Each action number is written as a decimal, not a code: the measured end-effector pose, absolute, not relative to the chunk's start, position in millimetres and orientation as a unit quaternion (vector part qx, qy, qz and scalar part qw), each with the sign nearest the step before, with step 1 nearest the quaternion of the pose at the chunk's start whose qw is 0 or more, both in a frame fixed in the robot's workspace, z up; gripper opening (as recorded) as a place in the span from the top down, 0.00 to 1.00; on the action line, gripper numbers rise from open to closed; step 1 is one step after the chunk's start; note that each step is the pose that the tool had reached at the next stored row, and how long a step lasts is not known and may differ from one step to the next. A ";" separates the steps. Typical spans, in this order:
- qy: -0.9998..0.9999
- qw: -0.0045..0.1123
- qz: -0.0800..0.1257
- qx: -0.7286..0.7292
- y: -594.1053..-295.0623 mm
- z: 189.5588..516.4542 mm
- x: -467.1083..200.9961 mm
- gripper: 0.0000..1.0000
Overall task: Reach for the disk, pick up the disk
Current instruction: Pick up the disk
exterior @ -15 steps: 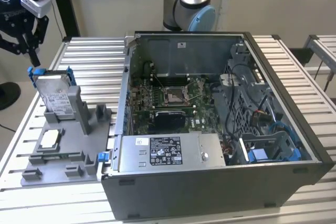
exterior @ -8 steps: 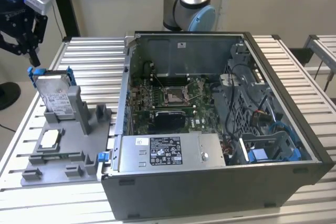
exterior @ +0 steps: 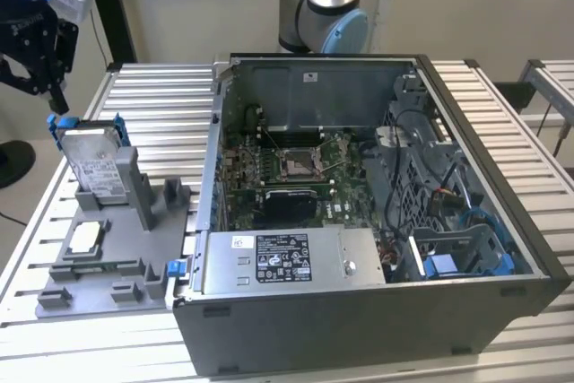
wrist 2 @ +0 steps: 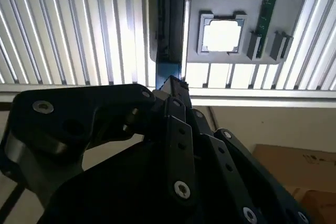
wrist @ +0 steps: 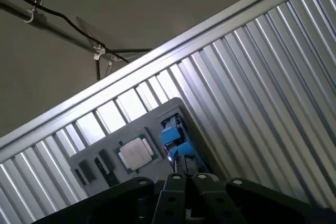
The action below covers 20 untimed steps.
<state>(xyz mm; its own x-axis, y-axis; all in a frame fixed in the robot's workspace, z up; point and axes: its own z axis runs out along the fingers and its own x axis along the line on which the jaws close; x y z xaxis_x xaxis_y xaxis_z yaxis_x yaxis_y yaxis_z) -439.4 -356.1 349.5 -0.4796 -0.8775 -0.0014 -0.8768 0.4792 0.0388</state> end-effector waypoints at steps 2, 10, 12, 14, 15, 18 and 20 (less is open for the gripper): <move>-0.851 0.010 -0.017 0.526 -356.1 349.5 -439.4 1.00; -0.810 0.011 -0.016 0.586 -356.1 349.6 -439.4 1.00; -0.799 0.011 -0.016 0.601 -356.1 349.5 -439.4 1.00; -0.790 0.011 -0.016 0.613 -356.0 349.5 -439.3 1.00; -0.785 0.011 -0.016 0.619 -356.0 349.5 -439.1 1.00; -0.772 0.012 -0.015 0.636 -356.0 349.5 -438.4 1.00; -0.762 0.012 -0.015 0.647 -356.0 349.5 -436.1 1.00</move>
